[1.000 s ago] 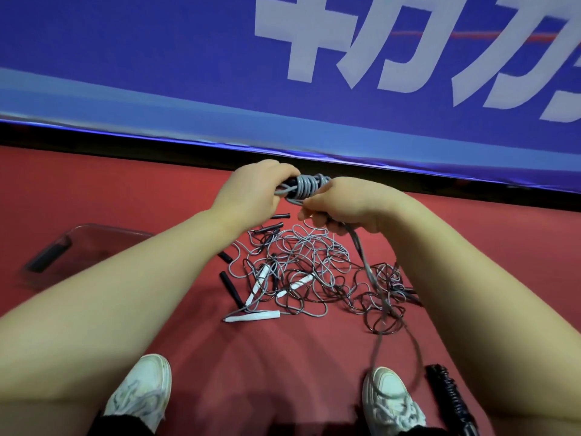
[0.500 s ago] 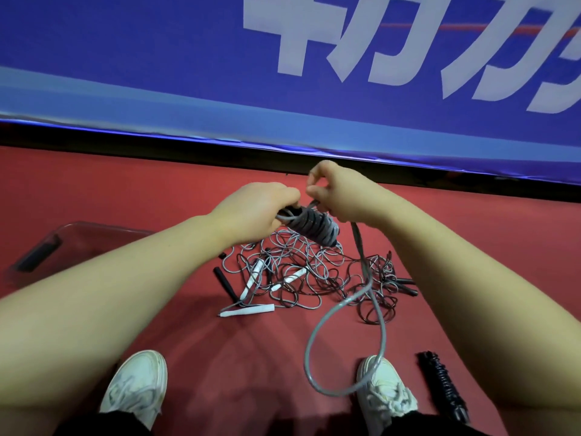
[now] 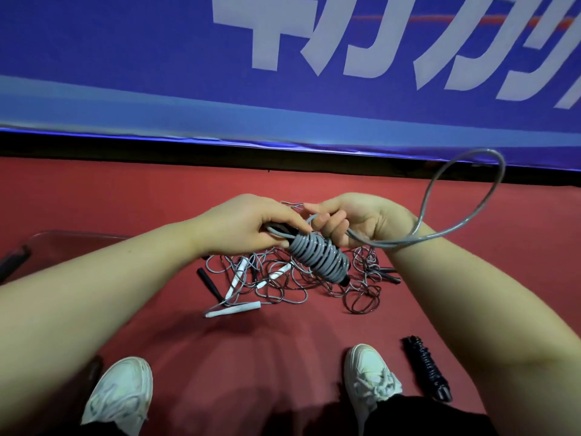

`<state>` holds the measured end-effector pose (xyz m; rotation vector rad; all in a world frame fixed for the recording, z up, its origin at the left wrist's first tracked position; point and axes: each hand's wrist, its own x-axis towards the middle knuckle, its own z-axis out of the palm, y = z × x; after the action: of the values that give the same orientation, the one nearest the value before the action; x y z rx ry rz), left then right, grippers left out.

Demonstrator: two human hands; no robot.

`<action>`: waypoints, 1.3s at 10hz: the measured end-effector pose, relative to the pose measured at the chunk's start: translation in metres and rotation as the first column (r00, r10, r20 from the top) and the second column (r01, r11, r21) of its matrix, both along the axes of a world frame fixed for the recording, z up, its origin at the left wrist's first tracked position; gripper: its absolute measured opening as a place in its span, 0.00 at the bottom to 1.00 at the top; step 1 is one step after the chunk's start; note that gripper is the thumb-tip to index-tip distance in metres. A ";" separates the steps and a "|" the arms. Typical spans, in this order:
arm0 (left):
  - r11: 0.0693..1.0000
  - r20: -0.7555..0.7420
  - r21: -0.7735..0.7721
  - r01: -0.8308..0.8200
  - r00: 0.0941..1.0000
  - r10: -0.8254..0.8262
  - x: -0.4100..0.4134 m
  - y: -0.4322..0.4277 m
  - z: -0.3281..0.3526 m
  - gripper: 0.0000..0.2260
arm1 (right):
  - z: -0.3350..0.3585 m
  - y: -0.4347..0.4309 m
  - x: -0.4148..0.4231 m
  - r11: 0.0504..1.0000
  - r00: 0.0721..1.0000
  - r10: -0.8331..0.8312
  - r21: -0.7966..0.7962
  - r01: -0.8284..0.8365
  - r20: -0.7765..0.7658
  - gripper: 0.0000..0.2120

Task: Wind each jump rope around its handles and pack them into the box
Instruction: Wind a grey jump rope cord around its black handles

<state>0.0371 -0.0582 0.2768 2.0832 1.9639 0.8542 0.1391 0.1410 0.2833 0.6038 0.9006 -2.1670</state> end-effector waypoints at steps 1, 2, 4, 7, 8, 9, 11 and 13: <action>0.995 0.131 -0.012 -0.099 0.986 0.100 -0.004 0.000 0.000 0.17 | -0.007 0.008 0.009 0.934 0.932 -0.356 -0.003 0.357 -0.073 0.08; 0.977 0.264 -0.001 -0.211 0.943 0.204 -0.010 0.000 0.003 0.16 | -0.015 0.016 0.016 0.658 0.648 -0.752 -0.079 0.748 -0.124 0.08; 0.961 0.684 -0.079 -0.267 0.687 0.247 -0.004 0.008 0.012 0.12 | -0.033 -0.002 0.020 0.441 0.585 -0.701 0.397 0.805 -0.407 0.13; 0.959 0.955 -0.067 -0.275 0.261 0.142 0.004 0.019 0.034 0.08 | -0.033 -0.067 -0.015 0.592 0.702 -0.112 0.520 0.615 -0.703 0.04; 0.923 0.948 -0.082 -0.376 0.257 0.189 -0.006 0.014 0.037 0.07 | -0.030 -0.067 -0.017 0.452 0.690 -0.011 0.611 0.649 -0.724 0.09; 0.868 0.949 -0.126 -0.480 0.195 0.246 -0.015 0.012 0.030 0.07 | -0.030 -0.065 -0.023 0.037 0.754 0.311 0.800 0.599 -0.579 0.13; 0.834 0.964 -0.211 -0.510 0.031 0.263 -0.025 0.015 0.021 0.08 | -0.025 -0.076 -0.034 -0.278 0.802 0.409 0.778 0.564 -0.436 0.13; 0.872 0.948 -0.264 -0.412 -0.277 0.156 -0.036 0.011 0.021 0.05 | -0.007 -0.075 -0.034 -0.349 0.763 0.407 0.687 0.638 -0.502 0.11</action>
<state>0.0006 -0.0475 0.2981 0.1160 1.1873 1.9389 0.1050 0.0661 0.2766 0.6290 3.4622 -0.8583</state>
